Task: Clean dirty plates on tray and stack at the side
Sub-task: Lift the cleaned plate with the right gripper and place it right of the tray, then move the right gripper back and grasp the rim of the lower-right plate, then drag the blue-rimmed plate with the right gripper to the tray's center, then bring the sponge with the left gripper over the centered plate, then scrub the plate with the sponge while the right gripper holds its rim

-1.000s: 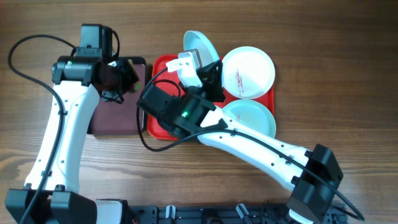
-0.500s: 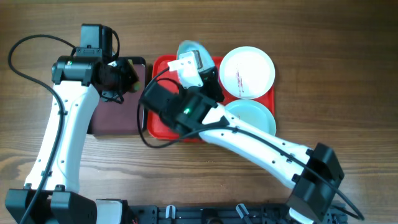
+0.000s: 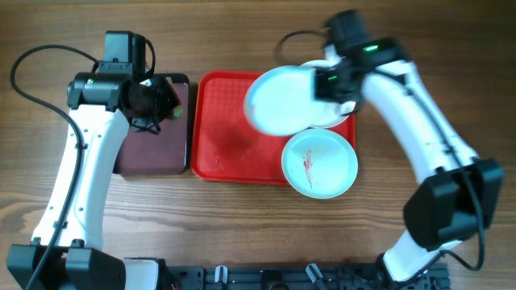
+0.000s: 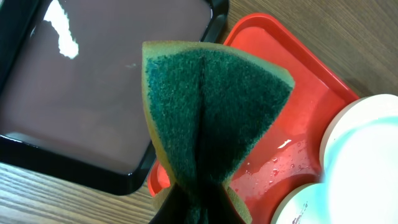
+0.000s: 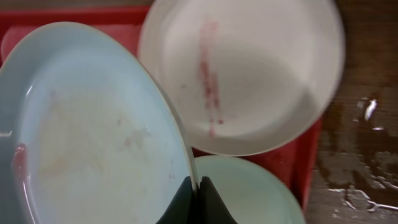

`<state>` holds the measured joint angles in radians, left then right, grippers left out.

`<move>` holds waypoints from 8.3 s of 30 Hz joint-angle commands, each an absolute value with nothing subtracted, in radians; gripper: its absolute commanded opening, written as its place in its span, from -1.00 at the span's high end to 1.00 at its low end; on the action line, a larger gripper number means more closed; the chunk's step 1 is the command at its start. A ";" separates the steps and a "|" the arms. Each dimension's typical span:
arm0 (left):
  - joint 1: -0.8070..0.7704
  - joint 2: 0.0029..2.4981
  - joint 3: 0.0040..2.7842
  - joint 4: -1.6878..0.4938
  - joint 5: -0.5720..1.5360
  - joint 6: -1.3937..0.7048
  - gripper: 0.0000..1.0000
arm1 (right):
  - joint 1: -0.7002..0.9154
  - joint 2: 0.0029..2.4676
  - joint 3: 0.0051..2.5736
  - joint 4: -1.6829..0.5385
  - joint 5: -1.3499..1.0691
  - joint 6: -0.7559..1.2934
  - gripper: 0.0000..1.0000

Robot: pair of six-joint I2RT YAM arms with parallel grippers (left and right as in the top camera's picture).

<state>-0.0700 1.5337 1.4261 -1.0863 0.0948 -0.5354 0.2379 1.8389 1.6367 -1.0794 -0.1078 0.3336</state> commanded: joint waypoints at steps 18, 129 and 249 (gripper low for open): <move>-0.067 1.541 1.423 -1.090 0.100 -0.523 0.92 | -0.576 1.792 1.246 -0.882 -0.112 0.319 0.91; -0.067 1.541 1.423 -1.104 0.078 -0.501 0.92 | -0.010 1.654 0.967 -0.954 -0.264 0.266 0.47; -0.442 2.040 1.280 -0.882 -0.086 -0.471 0.92 | 0.449 1.888 0.935 -0.045 -0.325 0.554 0.91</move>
<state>-0.4545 1.9896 1.3228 -0.8181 -0.1226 -0.5686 0.4618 1.8645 0.9264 -0.0364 -0.3122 0.5602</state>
